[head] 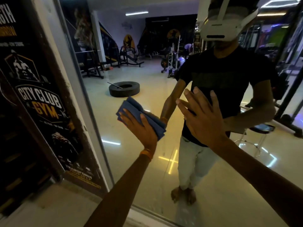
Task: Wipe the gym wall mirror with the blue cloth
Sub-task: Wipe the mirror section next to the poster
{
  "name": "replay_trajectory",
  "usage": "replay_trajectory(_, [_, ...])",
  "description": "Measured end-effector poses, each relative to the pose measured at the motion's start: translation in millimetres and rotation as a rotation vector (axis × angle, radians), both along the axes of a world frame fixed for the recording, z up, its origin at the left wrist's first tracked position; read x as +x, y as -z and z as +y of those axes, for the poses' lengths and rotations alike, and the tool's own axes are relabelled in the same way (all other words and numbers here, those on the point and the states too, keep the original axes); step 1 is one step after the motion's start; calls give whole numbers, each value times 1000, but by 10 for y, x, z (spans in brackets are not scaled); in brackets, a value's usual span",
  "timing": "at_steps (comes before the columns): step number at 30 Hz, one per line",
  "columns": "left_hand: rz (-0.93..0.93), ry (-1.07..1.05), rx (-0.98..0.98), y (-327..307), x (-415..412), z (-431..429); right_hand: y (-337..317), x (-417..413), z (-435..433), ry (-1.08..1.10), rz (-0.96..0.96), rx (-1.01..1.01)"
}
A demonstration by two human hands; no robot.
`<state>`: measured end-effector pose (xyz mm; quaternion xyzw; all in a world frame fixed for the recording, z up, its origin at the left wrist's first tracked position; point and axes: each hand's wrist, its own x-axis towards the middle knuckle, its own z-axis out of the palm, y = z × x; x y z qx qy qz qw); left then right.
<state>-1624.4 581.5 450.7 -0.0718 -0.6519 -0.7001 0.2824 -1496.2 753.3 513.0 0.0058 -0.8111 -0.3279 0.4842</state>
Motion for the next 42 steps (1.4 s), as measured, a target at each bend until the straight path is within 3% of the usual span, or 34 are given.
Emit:
replay_trajectory(3, [45,94,-8,306,371,221,10,-21,26,-8,1,3])
replay_trajectory(5, [31,58,-18,459,66,14,8,3,42,-33,-2,3])
replay_trajectory(10, [-267,-87,108,563,-848,-562,18,38,5,-51,-7,-25])
replay_trajectory(13, [-240,-34,184,550,-240,-91,63,147,57,-39,-35,-16])
replay_trajectory(17, [-108,18,-122,736,755,555,147,539,358,-39,-64,6])
replay_trajectory(22, [-145,-38,80,744,89,334,150,827,776,-39,-24,129])
replay_trajectory(25, [-267,-82,185,646,248,478,173,828,803,-44,-16,159])
replay_trajectory(27, [-247,-65,70,716,801,910,172,818,792,-58,-38,160])
replay_trajectory(28, [-162,-82,-97,822,1120,1182,165,818,790,-78,-47,151])
replay_trajectory(29, [-101,-50,-141,913,1363,1398,162,832,795,-99,-57,136])
replay_trajectory(31, [-121,102,22,952,1502,1543,159,868,799,-129,-93,128])
replay_trajectory(38, [-365,-142,410,648,630,798,110,919,720,-155,-149,61])
replay_trajectory(40, [-363,-106,448,905,755,1095,133,873,612,-143,-153,63])
replay_trajectory(42, [-290,72,482,912,1320,1469,128,782,516,-158,-139,40])
